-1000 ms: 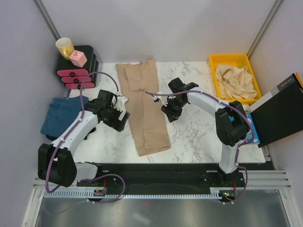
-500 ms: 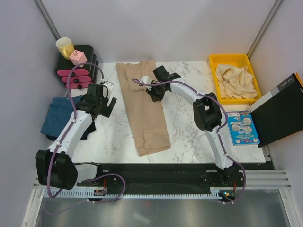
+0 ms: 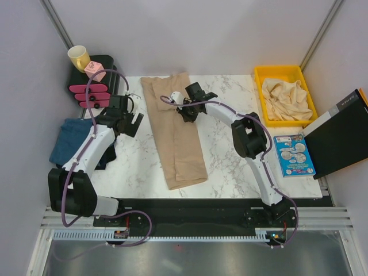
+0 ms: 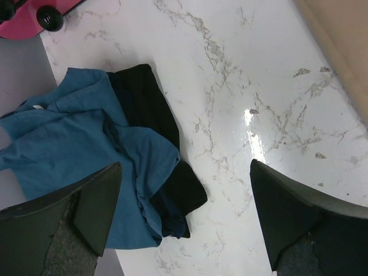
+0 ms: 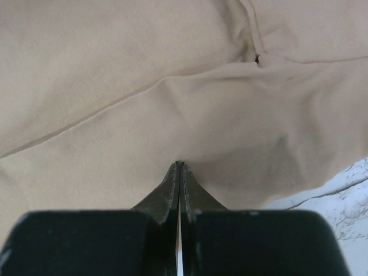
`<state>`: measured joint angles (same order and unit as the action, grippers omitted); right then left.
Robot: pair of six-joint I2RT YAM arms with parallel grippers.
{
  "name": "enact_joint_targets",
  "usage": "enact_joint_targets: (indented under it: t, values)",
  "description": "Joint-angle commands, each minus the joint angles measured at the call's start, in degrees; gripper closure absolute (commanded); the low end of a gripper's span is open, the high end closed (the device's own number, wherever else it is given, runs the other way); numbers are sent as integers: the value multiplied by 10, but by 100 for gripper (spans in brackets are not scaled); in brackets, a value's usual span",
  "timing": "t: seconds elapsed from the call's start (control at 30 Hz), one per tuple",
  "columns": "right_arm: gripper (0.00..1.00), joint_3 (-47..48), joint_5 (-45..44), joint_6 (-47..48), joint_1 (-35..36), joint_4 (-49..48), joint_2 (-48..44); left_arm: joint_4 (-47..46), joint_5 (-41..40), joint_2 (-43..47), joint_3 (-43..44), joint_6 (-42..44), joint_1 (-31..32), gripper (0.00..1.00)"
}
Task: Fold and stack the t-shirts
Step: Fold the tshirt
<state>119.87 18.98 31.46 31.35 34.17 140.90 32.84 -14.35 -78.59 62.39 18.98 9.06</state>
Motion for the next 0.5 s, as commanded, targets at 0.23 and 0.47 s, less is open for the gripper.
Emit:
enact_joint_targets:
  t: [0.23, 0.47]
  values:
    - [100, -216, -14, -27, -15, -16, -118, -11, 26, -33, 73, 9, -3, 1]
    - [100, -294, -1, -28, 5, -16, -175, -11, 34, -41, 87, 11, -3, 1]
